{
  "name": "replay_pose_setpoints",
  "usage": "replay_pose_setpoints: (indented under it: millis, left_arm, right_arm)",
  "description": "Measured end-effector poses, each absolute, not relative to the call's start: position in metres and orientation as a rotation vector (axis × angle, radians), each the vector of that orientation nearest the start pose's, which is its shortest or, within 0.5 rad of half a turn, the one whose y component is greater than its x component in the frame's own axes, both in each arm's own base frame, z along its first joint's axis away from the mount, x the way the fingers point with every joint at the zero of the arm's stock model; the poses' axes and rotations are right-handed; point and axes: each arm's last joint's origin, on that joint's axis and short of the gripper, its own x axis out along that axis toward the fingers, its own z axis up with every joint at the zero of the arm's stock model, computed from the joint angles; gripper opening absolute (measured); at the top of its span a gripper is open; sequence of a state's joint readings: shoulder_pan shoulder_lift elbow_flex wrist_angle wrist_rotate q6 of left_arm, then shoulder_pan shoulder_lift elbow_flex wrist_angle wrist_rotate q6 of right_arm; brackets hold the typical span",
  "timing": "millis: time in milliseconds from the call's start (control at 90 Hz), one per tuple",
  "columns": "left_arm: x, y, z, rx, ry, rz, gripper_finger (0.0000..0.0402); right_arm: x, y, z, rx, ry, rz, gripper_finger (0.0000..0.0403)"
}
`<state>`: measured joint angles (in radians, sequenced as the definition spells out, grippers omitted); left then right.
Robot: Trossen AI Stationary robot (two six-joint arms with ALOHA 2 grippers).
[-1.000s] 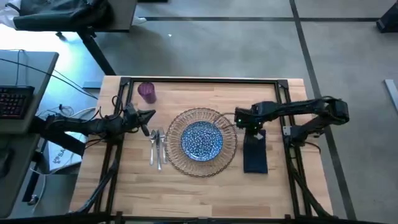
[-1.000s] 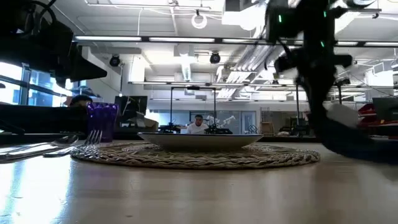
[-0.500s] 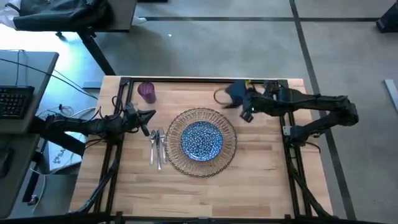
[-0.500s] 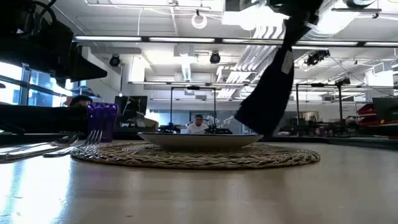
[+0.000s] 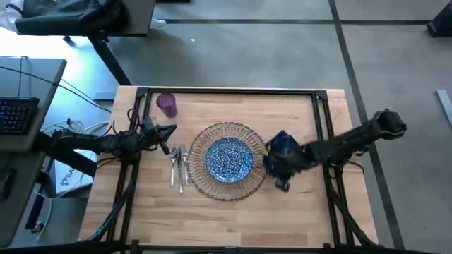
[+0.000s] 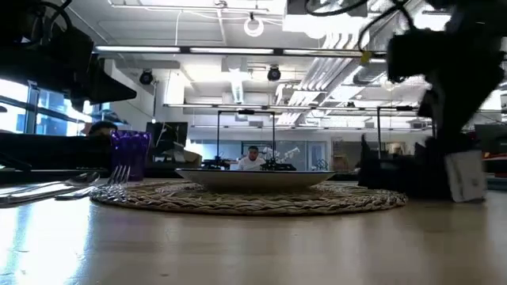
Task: Set table place
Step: Fold the blue napkin
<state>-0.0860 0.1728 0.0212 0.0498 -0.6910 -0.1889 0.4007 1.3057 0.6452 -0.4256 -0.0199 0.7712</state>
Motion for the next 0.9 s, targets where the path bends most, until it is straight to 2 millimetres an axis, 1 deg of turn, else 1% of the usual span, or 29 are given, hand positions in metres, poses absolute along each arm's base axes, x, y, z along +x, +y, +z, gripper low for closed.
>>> replay_pose_setpoints:
  millis: [100,189,322,389,500,611,689,811,900]
  left_arm:
    - [0.102,0.010,0.162,-0.136,0.041,0.612,0.0000]
    - [0.102,0.010,0.162,-0.135,0.044,0.611,0.0000]
    - [0.102,0.010,0.162,-0.135,0.044,0.612,0.0000]
    - [0.102,0.010,0.162,-0.135,0.045,0.613,0.0000]
    - [0.102,0.010,0.162,-0.135,0.045,0.612,0.0000]
    - [0.102,0.010,0.162,-0.135,0.044,0.614,0.0000]
    - [0.102,0.010,0.162,-0.135,0.044,0.621,0.0000]
    - [0.102,0.010,0.162,-0.134,0.043,0.625,0.0000]
    - [0.102,0.010,0.162,-0.134,0.044,0.625,0.0000]
  right_arm:
    - [0.199,0.101,0.156,0.441,1.157,0.023,0.0015]
    - [0.200,0.110,0.154,0.387,1.131,0.104,0.0050]
    - [0.207,0.117,0.165,0.261,1.081,0.242,0.0125]
    - [0.209,0.119,0.171,0.186,1.084,0.306,0.0160]
    - [0.212,0.120,0.184,0.053,1.090,0.360,0.0199]
    - [0.218,0.116,0.192,-0.098,1.078,0.312,0.0205]
    - [0.224,0.108,0.192,-0.135,1.091,0.275,0.0197]
    - [0.235,0.090,0.176,-0.119,1.174,0.209,0.0179]
    - [0.243,0.082,0.167,-0.142,1.216,0.254,0.0167]
